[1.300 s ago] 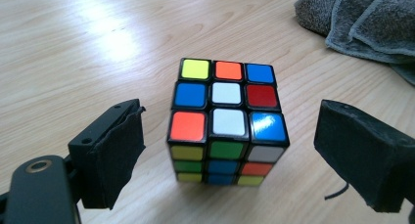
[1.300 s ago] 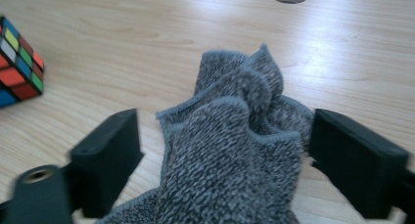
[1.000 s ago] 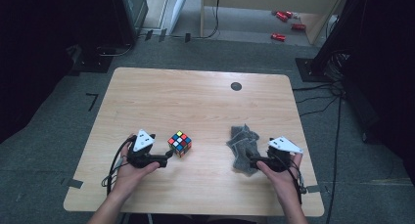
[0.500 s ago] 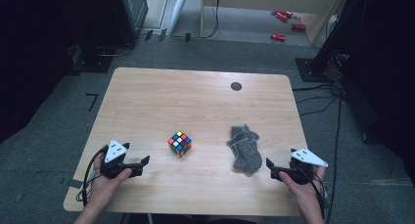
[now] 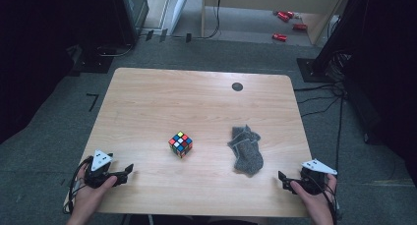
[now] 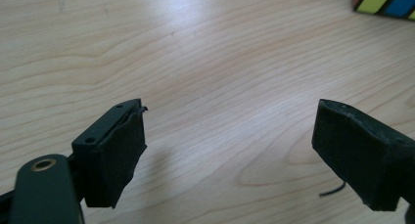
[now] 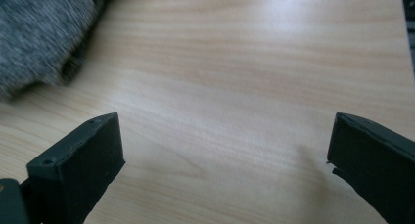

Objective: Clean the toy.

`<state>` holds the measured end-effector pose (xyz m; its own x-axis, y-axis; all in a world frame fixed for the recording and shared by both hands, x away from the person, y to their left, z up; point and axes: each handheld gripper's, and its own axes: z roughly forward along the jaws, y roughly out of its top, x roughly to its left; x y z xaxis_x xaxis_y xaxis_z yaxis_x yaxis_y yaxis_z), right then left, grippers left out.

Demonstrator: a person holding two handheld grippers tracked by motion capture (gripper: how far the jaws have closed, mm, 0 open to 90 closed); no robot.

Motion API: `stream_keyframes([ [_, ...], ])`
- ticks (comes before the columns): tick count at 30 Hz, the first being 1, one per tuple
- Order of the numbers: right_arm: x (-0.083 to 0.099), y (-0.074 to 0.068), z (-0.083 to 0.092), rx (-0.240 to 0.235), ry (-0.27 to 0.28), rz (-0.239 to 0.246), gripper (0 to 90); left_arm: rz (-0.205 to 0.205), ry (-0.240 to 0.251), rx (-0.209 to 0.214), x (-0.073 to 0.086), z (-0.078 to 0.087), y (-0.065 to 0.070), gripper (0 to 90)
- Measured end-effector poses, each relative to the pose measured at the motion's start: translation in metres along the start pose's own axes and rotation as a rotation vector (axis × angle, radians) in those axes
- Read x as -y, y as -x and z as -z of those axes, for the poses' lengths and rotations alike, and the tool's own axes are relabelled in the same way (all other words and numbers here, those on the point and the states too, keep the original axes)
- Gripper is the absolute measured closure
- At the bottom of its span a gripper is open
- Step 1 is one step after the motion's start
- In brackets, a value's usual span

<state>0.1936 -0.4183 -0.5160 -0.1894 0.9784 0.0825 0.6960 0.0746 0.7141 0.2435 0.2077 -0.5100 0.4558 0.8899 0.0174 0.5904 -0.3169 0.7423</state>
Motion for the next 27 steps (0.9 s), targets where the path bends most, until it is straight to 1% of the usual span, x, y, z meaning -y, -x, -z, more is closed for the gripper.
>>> stream_keyframes([
  [1, 0.0015, 0.0005, -0.0017, 0.004, -0.014, 0.003, 0.0, 0.009, -0.006, 0.000, 0.0010, -0.0011, -0.0010, 13.3],
  [3, 0.0043, -0.0001, -0.0048, 0.013, -0.027, 0.008, 0.0, 0.011, -0.017, -0.001, 0.0025, -0.0025, -0.0019, 13.3],
  [5, 0.0062, -0.0024, -0.0068, 0.038, -0.028, 0.036, 0.0, 0.004, -0.026, -0.007, 0.0035, -0.0041, -0.0017, 13.3],
  [6, 0.0063, -0.0034, -0.0074, 0.040, -0.023, 0.038, 0.0, -0.001, -0.039, -0.011, 0.0043, -0.0056, -0.0015, 13.3],
  [7, 0.0063, -0.0039, -0.0079, 0.038, -0.019, 0.040, 0.0, 0.002, -0.048, -0.009, 0.0042, -0.0062, -0.0021, 13.3],
  [8, 0.0064, -0.0044, -0.0086, 0.037, -0.013, 0.042, 0.0, 0.009, -0.047, -0.011, 0.0041, -0.0063, -0.0031, 13.4],
  [9, 0.0064, -0.0048, -0.0092, 0.035, -0.009, 0.042, 0.0, 0.023, -0.052, -0.014, 0.0038, -0.0068, -0.0045, 13.4],
  [12, 0.0066, -0.0059, -0.0093, 0.031, -0.008, 0.046, 0.0, 0.027, -0.052, -0.018, 0.0036, -0.0072, -0.0051, 13.3],
  [27, 0.0070, -0.0064, -0.0088, 0.029, -0.010, 0.046, 0.0, 0.022, -0.052, -0.012, 0.0027, -0.0082, -0.0053, 13.4],
])
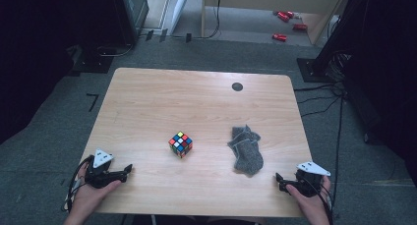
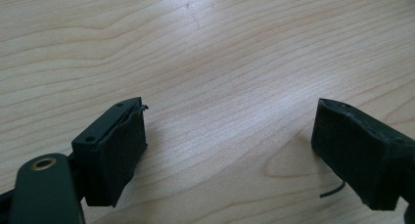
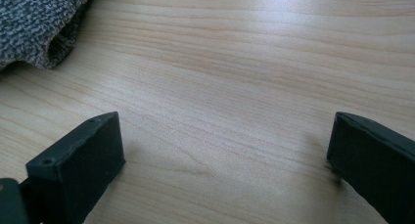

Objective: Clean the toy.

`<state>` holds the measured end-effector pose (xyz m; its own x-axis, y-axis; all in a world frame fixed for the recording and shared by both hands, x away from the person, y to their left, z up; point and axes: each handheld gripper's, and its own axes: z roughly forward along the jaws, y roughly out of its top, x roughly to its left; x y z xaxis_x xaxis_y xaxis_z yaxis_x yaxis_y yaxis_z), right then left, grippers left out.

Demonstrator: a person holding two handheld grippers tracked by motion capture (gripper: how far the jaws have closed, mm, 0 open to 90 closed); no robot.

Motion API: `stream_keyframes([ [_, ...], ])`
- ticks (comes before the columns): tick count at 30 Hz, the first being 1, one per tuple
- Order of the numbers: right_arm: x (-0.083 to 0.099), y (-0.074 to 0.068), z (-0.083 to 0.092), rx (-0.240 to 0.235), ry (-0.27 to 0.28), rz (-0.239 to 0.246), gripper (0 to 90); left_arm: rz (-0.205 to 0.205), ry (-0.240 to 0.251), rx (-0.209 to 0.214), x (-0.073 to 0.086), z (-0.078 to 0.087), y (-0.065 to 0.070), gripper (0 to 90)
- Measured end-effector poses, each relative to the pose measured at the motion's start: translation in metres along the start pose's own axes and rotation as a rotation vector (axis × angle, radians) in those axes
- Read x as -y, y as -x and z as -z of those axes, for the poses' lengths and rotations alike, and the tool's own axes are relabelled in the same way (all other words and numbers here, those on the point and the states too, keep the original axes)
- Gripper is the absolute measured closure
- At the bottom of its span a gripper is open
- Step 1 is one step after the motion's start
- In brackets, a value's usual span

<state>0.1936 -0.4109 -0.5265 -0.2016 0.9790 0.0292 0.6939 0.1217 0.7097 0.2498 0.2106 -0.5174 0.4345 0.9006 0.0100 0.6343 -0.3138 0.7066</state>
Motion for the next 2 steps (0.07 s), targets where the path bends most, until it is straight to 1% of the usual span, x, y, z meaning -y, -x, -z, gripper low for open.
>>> stream_keyframes([
  [2, 0.0000, 0.0000, 0.0000, 0.000, 0.000, 0.000, 0.0, 0.000, 0.000, 0.000, 0.0000, 0.0000, 0.0000, 13.4],
])
